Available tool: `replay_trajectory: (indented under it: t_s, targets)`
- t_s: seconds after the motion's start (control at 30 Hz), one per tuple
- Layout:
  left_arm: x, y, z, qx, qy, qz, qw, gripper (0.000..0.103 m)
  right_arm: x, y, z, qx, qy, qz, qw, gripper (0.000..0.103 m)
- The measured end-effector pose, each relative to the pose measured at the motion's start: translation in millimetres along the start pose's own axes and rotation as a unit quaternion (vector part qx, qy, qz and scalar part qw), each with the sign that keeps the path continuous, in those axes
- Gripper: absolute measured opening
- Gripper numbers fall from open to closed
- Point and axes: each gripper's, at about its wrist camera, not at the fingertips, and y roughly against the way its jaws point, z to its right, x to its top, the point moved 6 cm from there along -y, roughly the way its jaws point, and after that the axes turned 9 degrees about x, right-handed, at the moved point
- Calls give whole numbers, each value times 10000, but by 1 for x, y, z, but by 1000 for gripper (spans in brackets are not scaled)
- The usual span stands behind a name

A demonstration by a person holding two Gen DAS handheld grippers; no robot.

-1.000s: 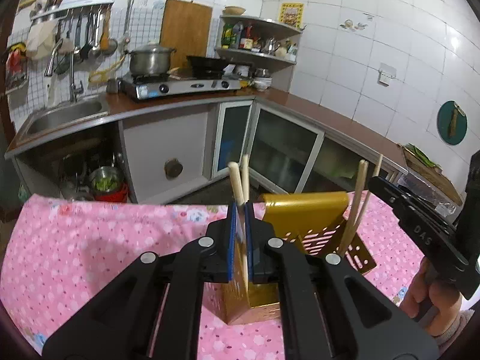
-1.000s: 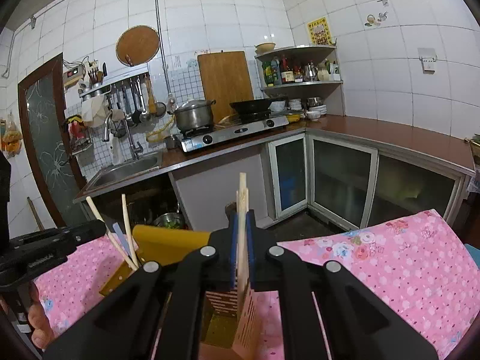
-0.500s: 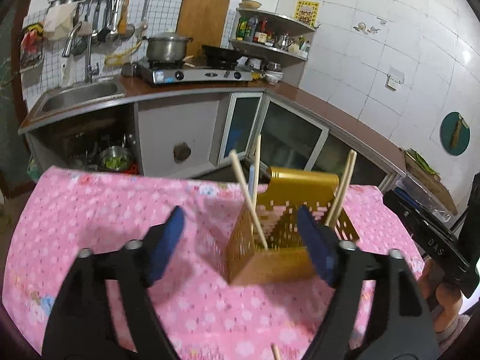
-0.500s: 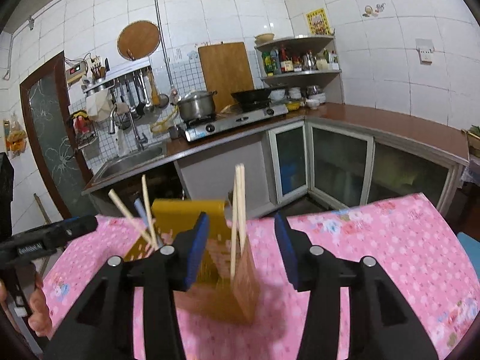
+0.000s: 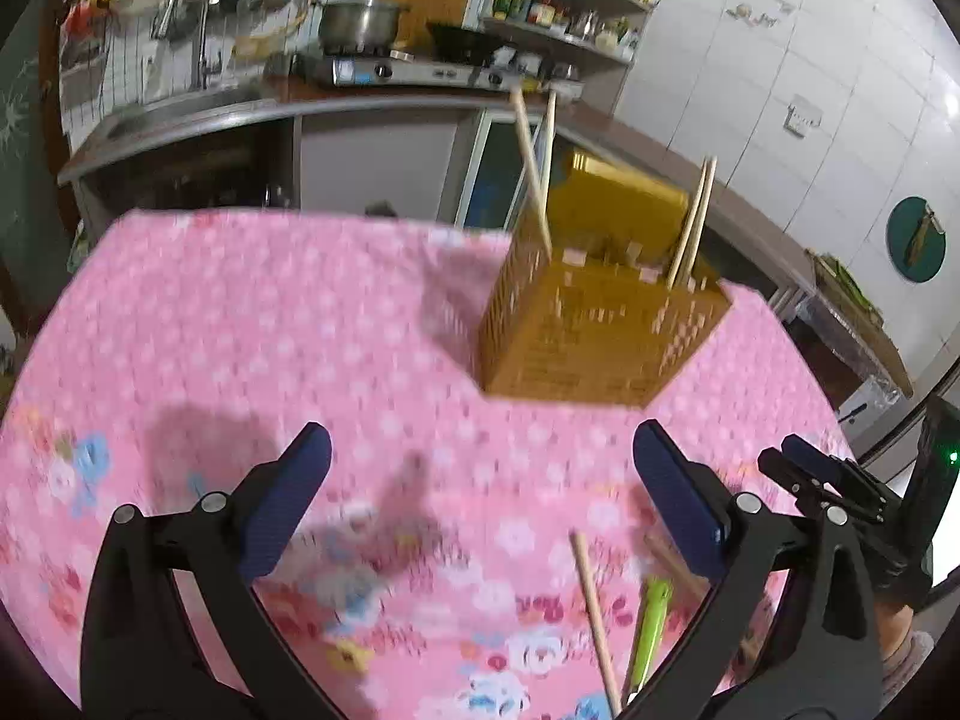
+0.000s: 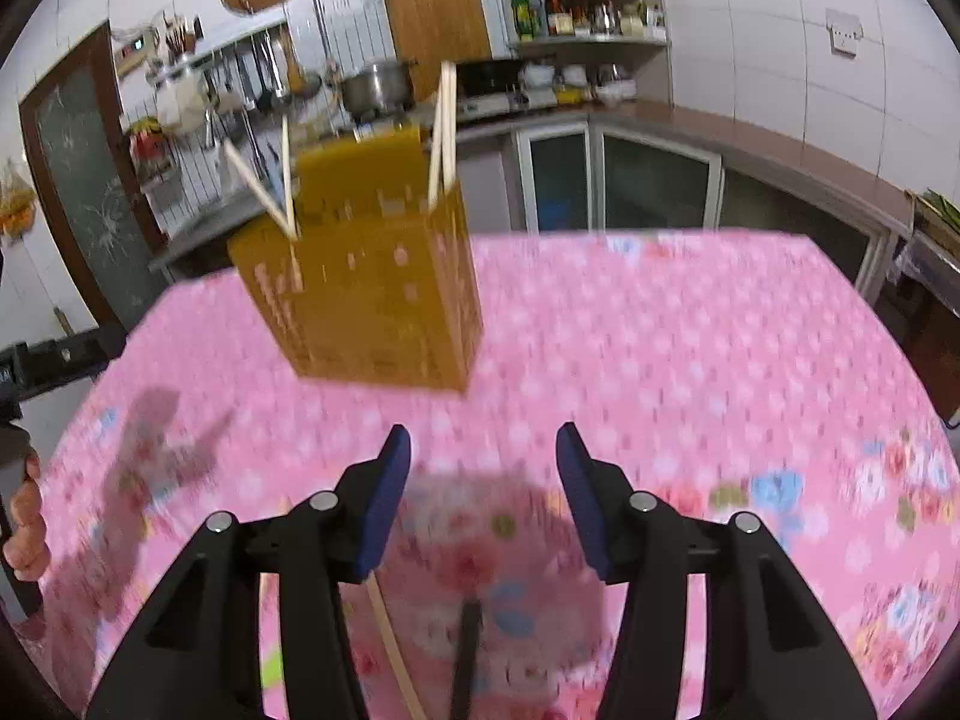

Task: Organize utensils
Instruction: 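Open both tools and withdraw them from the holder toward the table, then grasp a chopstick with the left tool while the right tool grasps another chopstick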

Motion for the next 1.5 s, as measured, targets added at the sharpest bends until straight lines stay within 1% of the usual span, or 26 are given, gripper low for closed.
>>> replay_trajectory:
  t_s: [0.13, 0.27, 0.47, 0.7, 0.9, 1.1, 1.2, 1.27, 1.3, 1.33, 1.37, 1.4, 1.43, 1.5]
  targets:
    - [-27, -13, 5, 38, 57, -275, 9996, 97, -27, -4, 1, -98, -36, -221, 9997, 50]
    - [-53, -28, 17, 107, -33, -531, 9985, 97, -46, -8, 7, -161, -162, -392, 9990, 50]
    - [-77, -40, 35, 243, -276, -674, 9970, 97, -63, -12, 16, -204, -328, -552, 9977, 50]
    - [-88, -49, 42, 340, -400, -713, 9961, 97, -73, -14, 13, -261, -186, -601, 9977, 50]
    - [-95, -58, 50, 389, -551, -808, 9944, 97, -73, -15, 14, -314, -145, -622, 9975, 50]
    - [-100, -63, 56, 592, -686, -861, 9922, 96, -77, -15, 10, -464, 11, -681, 9966, 49]
    - [-101, -64, 58, 717, -799, -804, 9910, 89, -80, -15, 9, -507, 78, -694, 9963, 44]
    - [-102, -63, 60, 800, -914, -739, 9898, 79, -81, -14, 7, -551, 132, -696, 9960, 39]
    - [-103, -63, 61, 826, -979, -692, 9893, 78, -82, -13, 6, -545, 155, -700, 9959, 33]
    - [-102, -62, 62, 799, -1004, -679, 9894, 73, -82, -13, 4, -531, 187, -708, 9959, 29]
    - [-102, -61, 64, 731, -1025, -673, 9898, 67, -83, -13, 1, -554, 253, -714, 9956, 27]
    - [-102, -60, 65, 705, -1043, -673, 9898, 65, -82, -13, 0, -558, 293, -721, 9954, 22]
    - [-102, -60, 66, 699, -1070, -660, 9896, 61, -82, -14, -3, -510, 338, -744, 9953, 14]
    - [-102, -59, 68, 670, -1140, -630, 9892, 54, -82, -14, -4, -509, 358, -755, 9952, 11]
